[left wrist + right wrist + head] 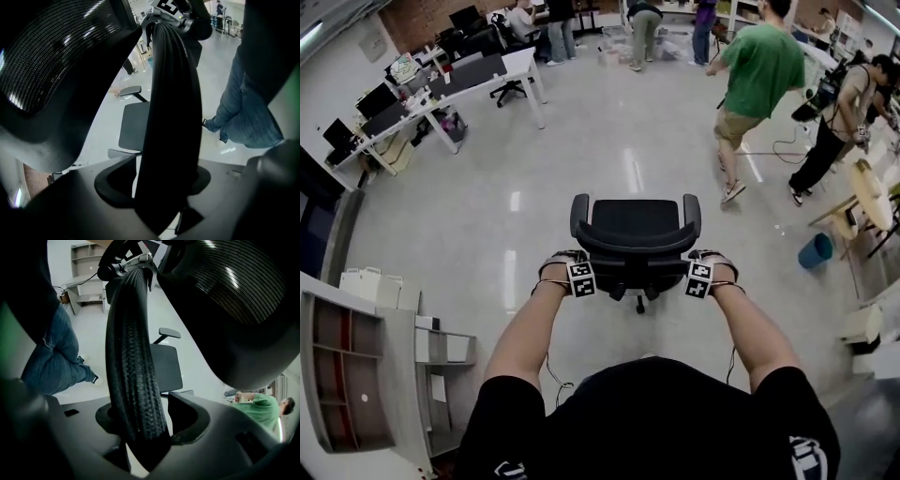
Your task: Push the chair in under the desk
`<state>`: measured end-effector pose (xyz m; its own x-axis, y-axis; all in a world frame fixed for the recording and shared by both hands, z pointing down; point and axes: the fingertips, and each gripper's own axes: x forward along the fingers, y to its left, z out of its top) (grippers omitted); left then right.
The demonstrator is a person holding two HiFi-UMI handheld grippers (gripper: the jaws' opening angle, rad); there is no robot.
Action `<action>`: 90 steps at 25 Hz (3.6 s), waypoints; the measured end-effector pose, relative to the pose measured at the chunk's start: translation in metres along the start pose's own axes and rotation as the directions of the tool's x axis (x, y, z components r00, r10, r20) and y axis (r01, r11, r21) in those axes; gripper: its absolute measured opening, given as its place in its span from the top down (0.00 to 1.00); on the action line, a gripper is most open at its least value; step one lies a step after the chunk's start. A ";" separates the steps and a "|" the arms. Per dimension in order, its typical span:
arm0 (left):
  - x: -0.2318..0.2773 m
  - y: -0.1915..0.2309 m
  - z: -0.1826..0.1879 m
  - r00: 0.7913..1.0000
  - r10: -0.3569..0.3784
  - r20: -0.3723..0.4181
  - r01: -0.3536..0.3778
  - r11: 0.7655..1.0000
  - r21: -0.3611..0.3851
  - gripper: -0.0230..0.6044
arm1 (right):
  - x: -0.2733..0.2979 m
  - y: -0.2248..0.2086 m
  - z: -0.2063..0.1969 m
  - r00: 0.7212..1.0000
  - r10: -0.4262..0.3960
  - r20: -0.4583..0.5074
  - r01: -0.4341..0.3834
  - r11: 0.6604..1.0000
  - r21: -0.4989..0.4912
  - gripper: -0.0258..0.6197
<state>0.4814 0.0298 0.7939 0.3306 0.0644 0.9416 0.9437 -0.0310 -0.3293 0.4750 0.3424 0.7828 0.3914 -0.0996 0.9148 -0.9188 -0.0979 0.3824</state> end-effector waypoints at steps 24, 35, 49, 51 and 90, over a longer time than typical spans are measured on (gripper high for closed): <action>-0.086 -0.195 -0.166 0.995 0.033 -0.097 -0.062 0.947 -0.316 0.63 | -0.028 0.113 0.178 0.991 0.059 0.122 -0.018 0.950 -0.312 0.64; -0.130 -0.302 -0.245 0.988 0.026 -0.152 -0.093 0.887 -0.452 0.66 | -0.045 0.183 0.274 0.980 0.097 0.175 -0.006 0.889 -0.458 0.64; -0.189 -0.444 -0.330 0.971 0.011 -0.239 -0.166 0.748 -0.642 0.67 | -0.066 0.277 0.405 0.951 0.178 0.252 0.032 0.756 -0.654 0.64; -0.199 -0.465 -0.341 0.968 0.004 -0.250 -0.175 0.724 -0.667 0.67 | -0.070 0.291 0.424 0.946 0.191 0.261 0.040 0.732 -0.681 0.64; -0.336 -0.854 -0.407 0.883 -0.179 -0.435 -0.409 0.162 -0.898 0.71 | -0.168 0.622 0.677 0.808 0.486 0.333 0.269 0.199 -0.942 0.65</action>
<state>-0.4386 -0.3717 0.7877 0.1195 -0.3712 0.9208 0.0107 -0.9269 -0.3751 -0.1278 -0.3717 0.7791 -0.1131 -0.4577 0.8819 -0.1263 0.8870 0.4442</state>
